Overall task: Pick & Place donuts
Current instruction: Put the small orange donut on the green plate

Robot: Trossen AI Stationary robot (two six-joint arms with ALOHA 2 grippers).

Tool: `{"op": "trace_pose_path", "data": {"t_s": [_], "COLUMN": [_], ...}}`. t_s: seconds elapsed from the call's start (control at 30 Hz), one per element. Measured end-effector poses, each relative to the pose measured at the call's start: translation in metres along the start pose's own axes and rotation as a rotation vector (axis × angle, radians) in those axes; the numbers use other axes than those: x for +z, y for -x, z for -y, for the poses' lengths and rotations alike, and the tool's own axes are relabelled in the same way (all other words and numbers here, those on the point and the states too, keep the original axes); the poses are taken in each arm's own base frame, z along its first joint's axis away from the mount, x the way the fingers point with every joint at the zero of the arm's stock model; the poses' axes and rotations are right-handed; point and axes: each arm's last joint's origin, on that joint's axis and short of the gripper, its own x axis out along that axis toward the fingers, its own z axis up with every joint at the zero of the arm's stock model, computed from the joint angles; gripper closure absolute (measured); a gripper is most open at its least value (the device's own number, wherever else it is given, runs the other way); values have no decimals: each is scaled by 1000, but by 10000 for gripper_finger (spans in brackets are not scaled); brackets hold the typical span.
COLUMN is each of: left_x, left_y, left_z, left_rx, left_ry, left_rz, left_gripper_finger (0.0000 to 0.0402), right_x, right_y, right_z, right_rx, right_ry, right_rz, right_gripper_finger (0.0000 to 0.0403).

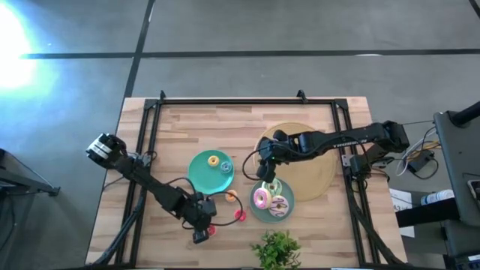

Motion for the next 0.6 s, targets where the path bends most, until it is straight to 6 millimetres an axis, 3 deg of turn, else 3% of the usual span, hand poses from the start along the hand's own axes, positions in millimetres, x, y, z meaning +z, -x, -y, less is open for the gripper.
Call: {"op": "trace_pose_path", "data": {"t_s": [0.6], "left_x": [-2], "left_y": [-22], "left_z": [-1], "left_rx": [-8], "left_ry": [22], "left_rz": [-27], "left_gripper_finger": [306], "right_x": [1], "right_y": [-1], "right_z": [3], "right_rx": [-30], "right_ry": [0], "right_rz": [12], "right_gripper_finger": [247]}}
